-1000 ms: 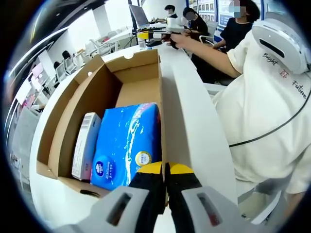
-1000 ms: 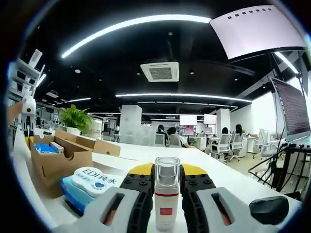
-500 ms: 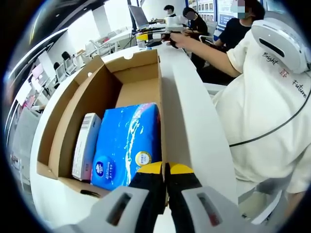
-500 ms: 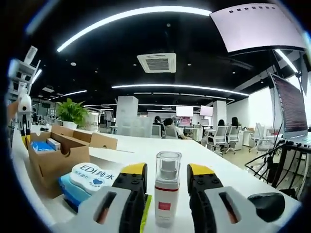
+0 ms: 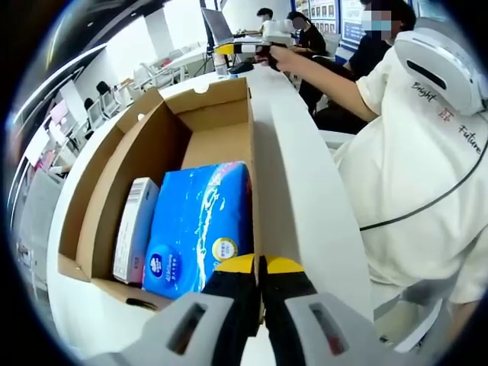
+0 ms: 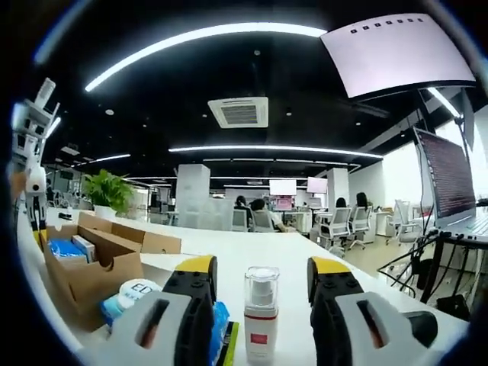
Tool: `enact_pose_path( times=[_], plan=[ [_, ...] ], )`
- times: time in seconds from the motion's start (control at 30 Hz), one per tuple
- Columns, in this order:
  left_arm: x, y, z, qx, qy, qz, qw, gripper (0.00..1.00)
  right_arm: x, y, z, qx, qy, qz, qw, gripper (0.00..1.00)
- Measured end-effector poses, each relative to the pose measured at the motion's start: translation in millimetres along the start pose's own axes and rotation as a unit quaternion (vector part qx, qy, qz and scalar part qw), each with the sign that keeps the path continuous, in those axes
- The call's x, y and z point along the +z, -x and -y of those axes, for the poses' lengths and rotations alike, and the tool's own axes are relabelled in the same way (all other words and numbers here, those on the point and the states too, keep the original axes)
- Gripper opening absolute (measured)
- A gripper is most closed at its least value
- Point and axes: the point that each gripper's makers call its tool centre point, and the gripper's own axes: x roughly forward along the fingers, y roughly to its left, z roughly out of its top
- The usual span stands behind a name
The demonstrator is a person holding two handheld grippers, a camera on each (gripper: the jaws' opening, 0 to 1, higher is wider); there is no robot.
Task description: Operate the shoe box by opening the lid, removing the specified soft item, and placing it in the target area until the item is outside and the box remains undamaged.
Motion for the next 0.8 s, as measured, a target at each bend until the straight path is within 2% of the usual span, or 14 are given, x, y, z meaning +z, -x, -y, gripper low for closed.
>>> enact_pose_path(
  times=[0.17, 0.23, 0.4, 0.47, 0.73, 0.8],
  plan=[
    [0.1, 0.0, 0.0, 0.001, 0.004, 0.001, 1.0, 0.01, 15.5, 4.7, -7.1, 0.008, -0.006, 0.02, 0.9997, 0.53],
    [0.0, 0.1, 0.0, 0.001, 0.0, 0.001, 1.0, 0.01, 27.7, 6.8, -13.5, 0.02, -0.006, 0.036, 0.9991, 0.55],
    [-0.2, 0.1, -0.3, 0.001, 0.001, 0.001, 1.0, 0.01, 49.4, 9.6, -27.8, 0.036, 0.031, 0.058, 0.9972, 0.52],
    [-0.1, 0.0, -0.3, 0.002, 0.001, 0.002, 1.0, 0.01, 54.1, 10.1, -33.7, 0.048, 0.026, 0.059, 0.9967, 0.52],
    [0.3, -0.1, -0.2, 0.003, 0.003, 0.003, 1.0, 0.01, 56.6, 8.9, -40.6, 0.06, 0.026, 0.05, 0.9966, 0.52],
    [0.5, -0.1, -0.2, 0.003, 0.003, 0.004, 1.0, 0.01, 50.8, 7.7, -40.2, 0.057, 0.029, 0.031, 0.9975, 0.5]
  ],
)
